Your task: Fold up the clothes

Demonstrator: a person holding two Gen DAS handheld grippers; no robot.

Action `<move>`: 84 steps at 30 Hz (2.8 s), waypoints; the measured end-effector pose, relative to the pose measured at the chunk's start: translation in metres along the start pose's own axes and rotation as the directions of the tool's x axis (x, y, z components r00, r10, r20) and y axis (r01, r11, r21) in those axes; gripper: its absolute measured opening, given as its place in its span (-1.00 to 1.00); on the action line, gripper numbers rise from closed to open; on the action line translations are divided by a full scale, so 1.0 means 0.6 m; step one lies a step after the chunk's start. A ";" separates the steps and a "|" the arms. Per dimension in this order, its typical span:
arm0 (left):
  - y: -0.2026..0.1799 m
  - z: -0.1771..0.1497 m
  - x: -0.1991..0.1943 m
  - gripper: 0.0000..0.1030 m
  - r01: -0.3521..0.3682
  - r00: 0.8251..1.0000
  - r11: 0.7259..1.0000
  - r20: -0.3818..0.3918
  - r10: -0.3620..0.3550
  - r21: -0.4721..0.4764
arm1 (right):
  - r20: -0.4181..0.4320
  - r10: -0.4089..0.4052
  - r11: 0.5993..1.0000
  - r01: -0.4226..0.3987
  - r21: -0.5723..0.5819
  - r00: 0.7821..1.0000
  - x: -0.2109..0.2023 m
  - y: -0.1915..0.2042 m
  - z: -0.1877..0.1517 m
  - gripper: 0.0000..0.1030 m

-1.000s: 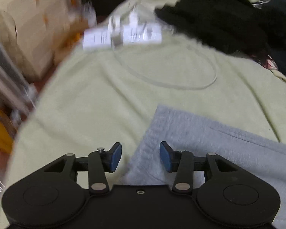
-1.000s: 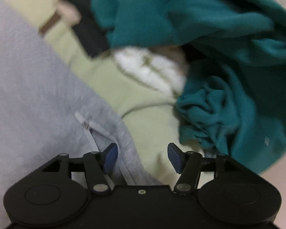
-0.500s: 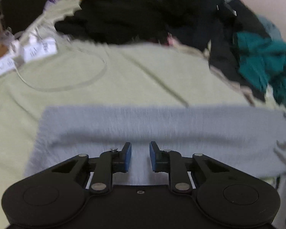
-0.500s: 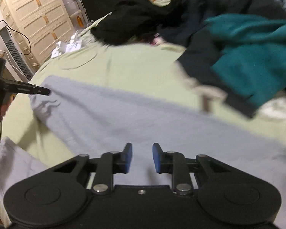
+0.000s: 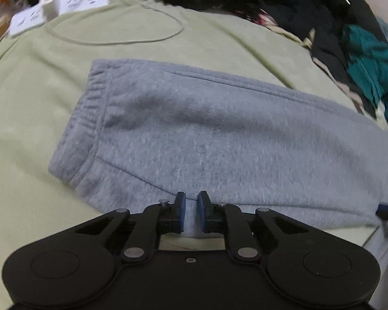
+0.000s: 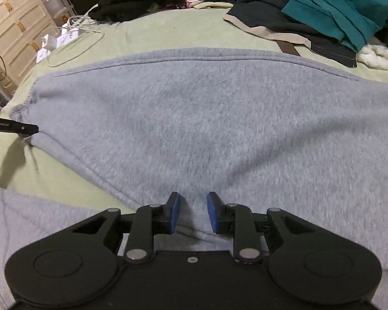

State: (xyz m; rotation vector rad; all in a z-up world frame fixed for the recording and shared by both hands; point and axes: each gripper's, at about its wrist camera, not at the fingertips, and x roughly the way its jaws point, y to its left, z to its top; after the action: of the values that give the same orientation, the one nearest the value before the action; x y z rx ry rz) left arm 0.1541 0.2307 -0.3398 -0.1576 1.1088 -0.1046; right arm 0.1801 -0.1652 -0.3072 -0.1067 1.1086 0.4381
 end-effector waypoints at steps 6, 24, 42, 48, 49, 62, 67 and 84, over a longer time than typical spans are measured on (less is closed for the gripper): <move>0.034 -0.005 -0.002 -0.70 0.051 0.998 0.987 0.029 -0.047 -0.150 | 0.039 0.017 0.993 -0.021 0.112 0.999 -0.002 -0.015 -0.014 -0.47; -0.068 -0.034 -0.050 0.53 -0.114 0.970 0.963 0.180 0.161 -0.246 | 0.172 0.108 0.984 -0.130 0.118 0.979 -0.016 0.008 -0.032 0.98; -0.100 -0.173 -0.200 0.83 -0.214 0.957 0.930 0.128 0.261 -0.299 | 0.246 -0.103 0.924 0.001 0.382 0.964 -0.309 -0.206 -0.256 0.99; -0.091 -0.222 -0.243 0.83 -0.187 0.976 0.917 0.037 0.213 -0.354 | 0.134 -0.284 0.827 0.171 0.536 0.950 -0.391 -0.311 -0.344 0.99; -0.089 -0.232 -0.249 0.83 -0.178 0.980 0.911 0.019 0.199 -0.372 | 0.118 -0.301 0.793 0.180 0.582 0.946 -0.401 -0.329 -0.363 0.99; -0.062 -0.362 -0.289 0.81 -0.226 0.970 0.734 -0.077 0.232 -0.640 | 0.082 -0.238 0.623 0.087 0.777 0.968 -0.390 -0.420 -0.485 0.74; -0.055 -0.377 -0.262 0.61 -0.188 0.977 0.674 -0.066 0.203 -0.715 | 0.168 -0.185 0.532 -0.045 0.846 0.968 -0.377 -0.436 -0.519 0.35; -0.027 -0.404 -0.246 -0.22 -0.152 0.974 0.424 -0.062 0.218 -0.893 | 0.305 -0.154 0.364 -0.233 0.901 0.940 -0.332 -0.518 -0.537 -0.62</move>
State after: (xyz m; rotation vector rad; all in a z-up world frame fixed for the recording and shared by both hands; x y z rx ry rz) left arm -0.1283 0.2206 -0.3125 -1.0065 1.0056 0.7353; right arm -0.0426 -0.6018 -0.3178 1.0221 0.8578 -0.2122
